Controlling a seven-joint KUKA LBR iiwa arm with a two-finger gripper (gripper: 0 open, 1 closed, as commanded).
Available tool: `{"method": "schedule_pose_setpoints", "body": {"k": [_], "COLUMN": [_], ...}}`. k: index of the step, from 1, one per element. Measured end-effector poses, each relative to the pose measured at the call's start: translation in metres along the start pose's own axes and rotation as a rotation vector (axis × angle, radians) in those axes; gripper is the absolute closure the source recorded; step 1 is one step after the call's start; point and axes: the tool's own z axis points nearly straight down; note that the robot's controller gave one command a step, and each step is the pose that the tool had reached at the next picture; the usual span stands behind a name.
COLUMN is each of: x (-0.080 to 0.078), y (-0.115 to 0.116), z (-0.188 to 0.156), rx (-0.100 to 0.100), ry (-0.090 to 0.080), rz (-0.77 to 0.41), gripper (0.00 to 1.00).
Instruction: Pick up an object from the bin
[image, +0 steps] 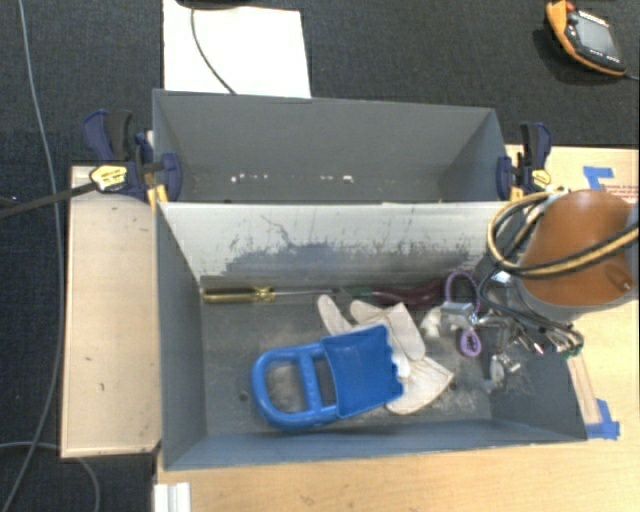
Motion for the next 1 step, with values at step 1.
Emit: {"method": "schedule_pose_setpoints", "body": {"k": [1], "x": [0.0306], "y": [0.0167], "z": [0.0265], "rx": [-0.003], "ry": [0.000], "rz": [0.175], "gripper": [0.00]}}
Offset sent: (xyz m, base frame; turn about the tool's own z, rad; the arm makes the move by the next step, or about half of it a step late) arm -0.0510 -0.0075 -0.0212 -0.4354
